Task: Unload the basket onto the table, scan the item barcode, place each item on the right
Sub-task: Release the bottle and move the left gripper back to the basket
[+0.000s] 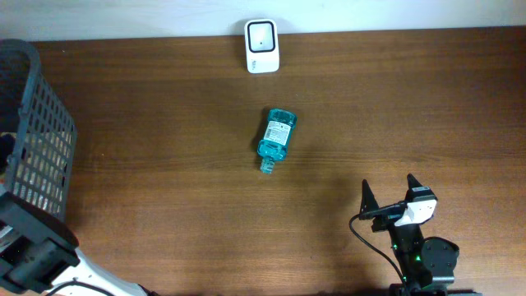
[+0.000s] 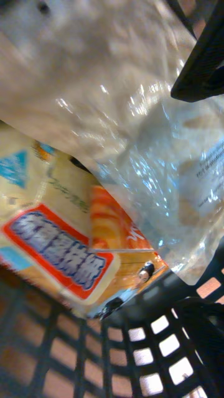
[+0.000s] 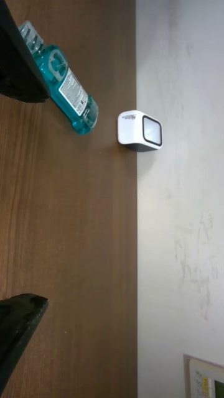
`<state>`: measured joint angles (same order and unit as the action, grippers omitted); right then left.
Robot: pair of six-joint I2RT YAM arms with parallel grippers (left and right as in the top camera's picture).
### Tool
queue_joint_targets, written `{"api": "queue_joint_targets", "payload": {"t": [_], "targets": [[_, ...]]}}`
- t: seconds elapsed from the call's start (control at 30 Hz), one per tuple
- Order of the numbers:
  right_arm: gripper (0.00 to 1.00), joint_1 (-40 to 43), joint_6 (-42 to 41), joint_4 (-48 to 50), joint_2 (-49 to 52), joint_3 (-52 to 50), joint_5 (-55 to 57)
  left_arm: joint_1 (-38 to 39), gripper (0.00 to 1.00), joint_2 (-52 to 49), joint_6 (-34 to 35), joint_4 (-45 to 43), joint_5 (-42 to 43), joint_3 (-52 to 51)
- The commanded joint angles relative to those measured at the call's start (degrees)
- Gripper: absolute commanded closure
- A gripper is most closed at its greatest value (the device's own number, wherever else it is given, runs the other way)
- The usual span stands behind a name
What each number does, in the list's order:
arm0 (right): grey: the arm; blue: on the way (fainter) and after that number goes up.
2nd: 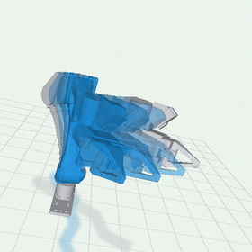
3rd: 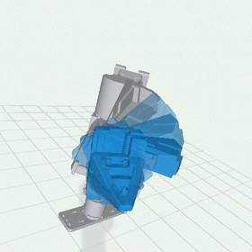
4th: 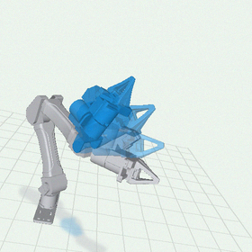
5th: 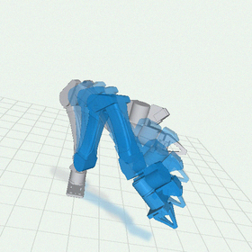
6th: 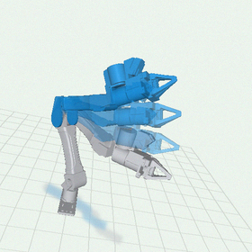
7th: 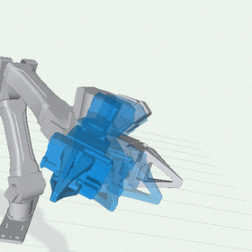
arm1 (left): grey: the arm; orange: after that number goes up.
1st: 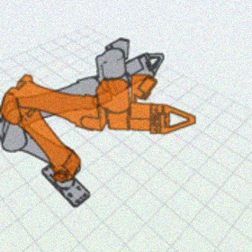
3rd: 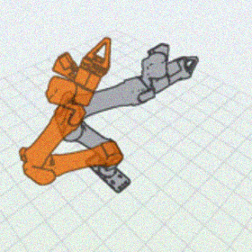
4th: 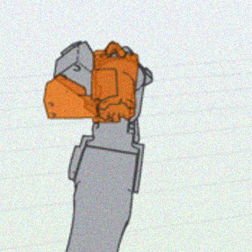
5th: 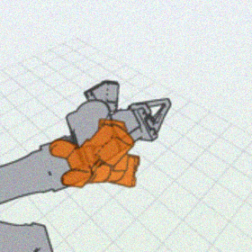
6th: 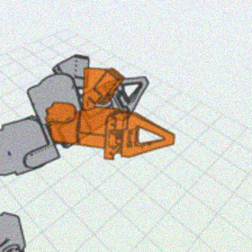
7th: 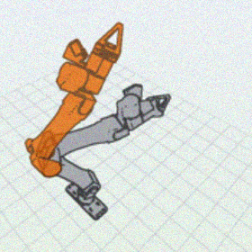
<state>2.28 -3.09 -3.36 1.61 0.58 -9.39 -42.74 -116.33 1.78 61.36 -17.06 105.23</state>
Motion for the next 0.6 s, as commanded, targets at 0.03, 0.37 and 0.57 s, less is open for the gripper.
{"api": "queue_joint_targets", "payload": {"t": [0.03, 0.37, 0.57], "targets": [[0.02, 0.33, -0.59, -0.31, -0.22, -0.26, -0.68, -4.50, 0.01, -1.86, -5.31, 1.84, 7.50, -0.15], [0.02, 0.33, -0.59, -0.31, -0.22, -0.26, -0.68, -7.37, 0.01, -1.97, -13.51, -0.13, 22.27, -6.60], [0.02, 0.33, -0.59, -0.31, -0.22, -0.26, -0.70, -6.95, 0.24, -1.97, -13.46, -2.23, 22.23, -9.77]]}}
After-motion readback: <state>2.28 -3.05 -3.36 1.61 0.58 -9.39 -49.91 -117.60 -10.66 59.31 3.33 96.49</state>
